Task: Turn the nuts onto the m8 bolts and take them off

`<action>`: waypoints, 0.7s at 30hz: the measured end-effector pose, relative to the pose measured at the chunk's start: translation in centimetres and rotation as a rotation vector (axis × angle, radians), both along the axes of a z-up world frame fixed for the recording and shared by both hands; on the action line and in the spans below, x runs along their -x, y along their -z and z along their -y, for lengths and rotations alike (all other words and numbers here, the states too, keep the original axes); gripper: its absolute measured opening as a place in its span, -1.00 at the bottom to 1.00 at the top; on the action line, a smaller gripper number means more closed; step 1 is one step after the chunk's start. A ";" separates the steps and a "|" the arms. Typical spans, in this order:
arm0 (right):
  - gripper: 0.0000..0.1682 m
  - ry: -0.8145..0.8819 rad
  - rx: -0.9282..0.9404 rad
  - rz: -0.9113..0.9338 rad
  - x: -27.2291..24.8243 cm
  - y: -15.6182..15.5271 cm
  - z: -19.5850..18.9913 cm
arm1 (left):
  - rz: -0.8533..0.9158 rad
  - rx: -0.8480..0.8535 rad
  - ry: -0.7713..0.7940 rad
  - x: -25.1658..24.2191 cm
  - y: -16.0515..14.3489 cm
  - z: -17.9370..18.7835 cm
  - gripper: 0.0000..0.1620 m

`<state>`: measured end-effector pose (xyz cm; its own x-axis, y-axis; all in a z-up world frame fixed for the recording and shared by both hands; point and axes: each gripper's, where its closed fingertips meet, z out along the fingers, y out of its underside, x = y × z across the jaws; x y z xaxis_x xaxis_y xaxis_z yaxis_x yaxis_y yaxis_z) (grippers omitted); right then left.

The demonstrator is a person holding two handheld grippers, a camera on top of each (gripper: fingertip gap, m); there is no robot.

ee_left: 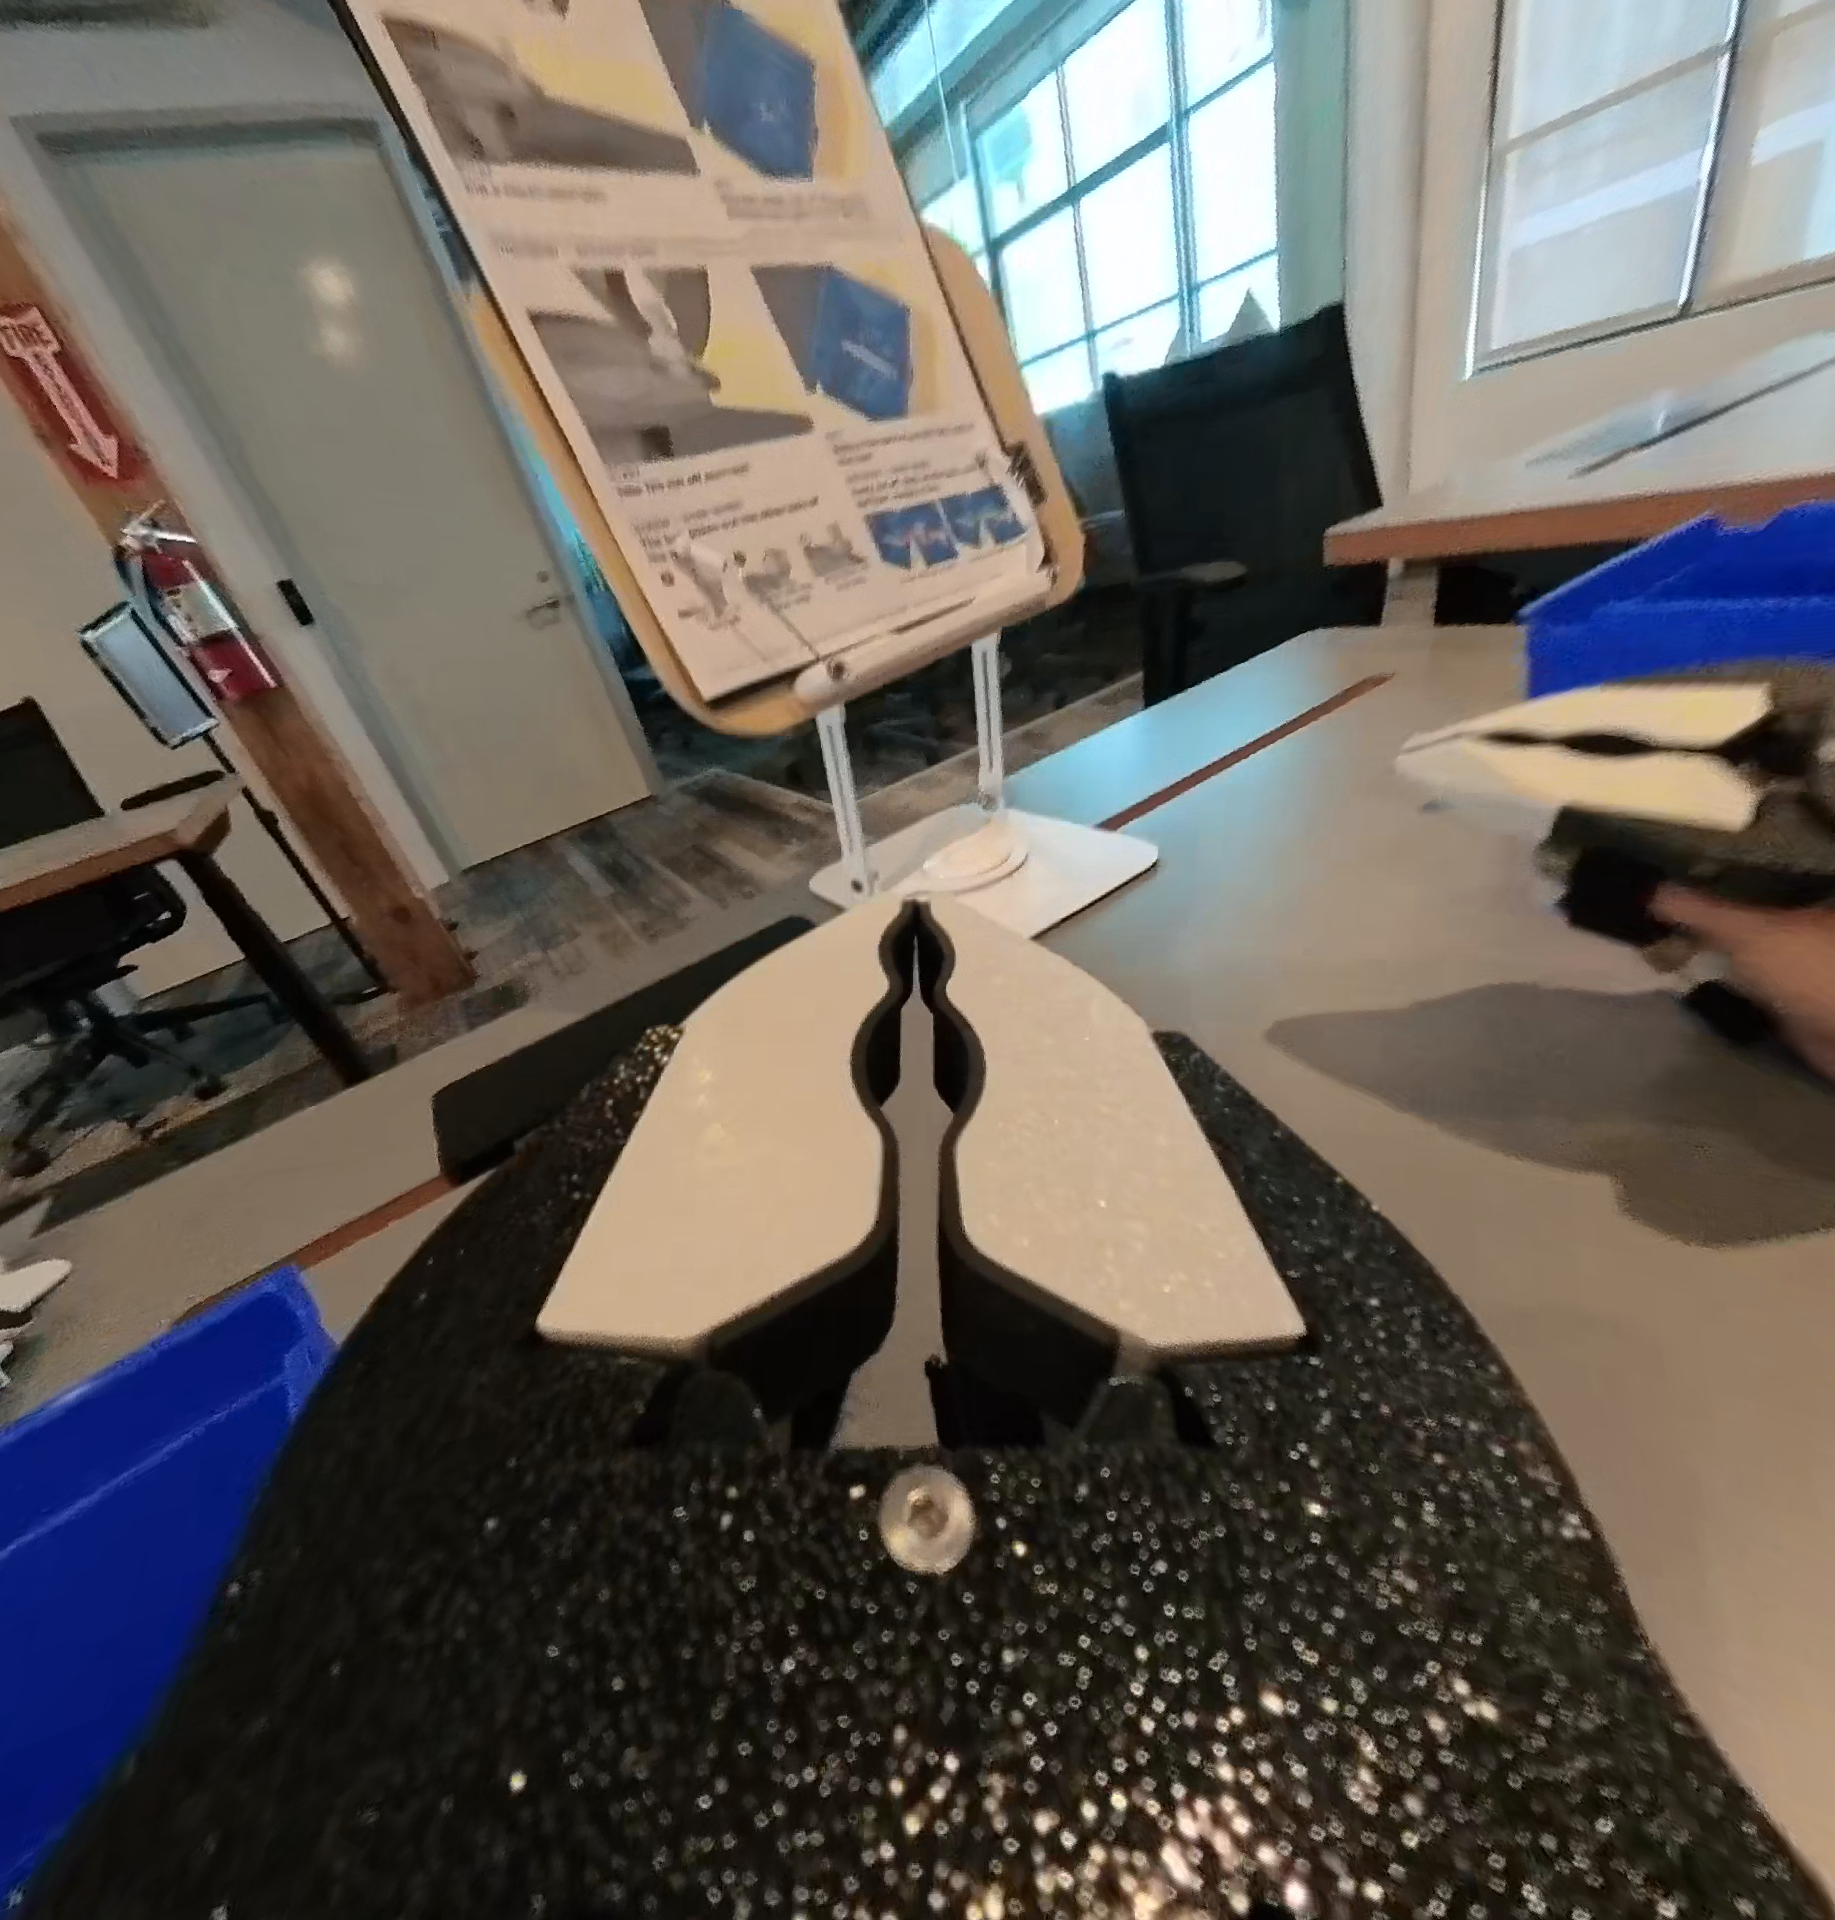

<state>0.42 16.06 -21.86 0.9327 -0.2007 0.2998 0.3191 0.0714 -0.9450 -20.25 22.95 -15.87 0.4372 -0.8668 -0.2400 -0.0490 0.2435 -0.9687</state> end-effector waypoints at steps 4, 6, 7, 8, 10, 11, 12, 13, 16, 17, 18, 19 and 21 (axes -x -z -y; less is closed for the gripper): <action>-1.00 -0.024 0.007 0.031 0.7 0.1 -0.3 | 0.054 0.059 0.020 2.6 -3.0 2.0 -1.00; -1.00 -0.036 0.004 0.045 1.0 0.1 -0.3 | 0.084 0.104 0.027 4.4 -4.5 2.3 -1.00; -1.00 -0.037 0.004 0.048 1.1 0.1 -0.3 | 0.098 0.129 0.022 5.6 -5.2 2.1 -1.00; -1.00 -0.037 0.006 0.050 1.1 0.1 -0.3 | 0.105 0.148 0.006 6.9 -5.9 1.7 -0.97; -1.00 -0.036 0.007 0.045 1.0 0.2 -0.4 | 0.082 0.173 -0.048 9.7 -6.7 0.1 -0.78; -1.00 -0.036 0.006 0.038 0.9 0.2 -0.4 | 0.049 0.176 -0.088 11.3 -6.7 -1.2 -0.75; -1.00 -0.036 0.004 0.032 0.9 0.2 -0.4 | 0.011 0.169 -0.137 12.9 -6.6 -2.7 -0.74; -1.00 -0.034 0.002 0.027 0.7 0.2 -0.4 | -0.035 0.169 -0.176 14.3 -6.3 -4.2 -0.74; -1.00 -0.031 0.005 0.016 0.5 0.3 -0.5 | -0.229 0.235 -0.157 16.9 -3.6 -7.9 -0.68; -1.00 -0.030 0.006 0.018 0.5 0.3 -0.5 | -0.304 0.267 -0.131 17.3 -2.3 -8.8 -0.68; -1.00 -0.030 0.008 0.021 0.6 0.4 -0.5 | -0.370 0.302 -0.098 17.5 -0.9 -9.5 -0.66; -1.00 -0.030 0.009 0.027 0.6 0.4 -0.5 | -0.427 0.337 -0.058 17.5 0.3 -9.9 -0.66; -1.00 -0.030 0.014 0.038 0.8 0.5 -0.6 | -0.544 0.383 0.010 17.0 2.8 -10.6 -0.66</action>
<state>-0.33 16.68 -22.35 0.9260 -0.1686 0.3378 0.3529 0.0684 -0.9332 -37.25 33.54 -18.65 0.3319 -0.9382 -0.0985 -0.5549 -0.1097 -0.8246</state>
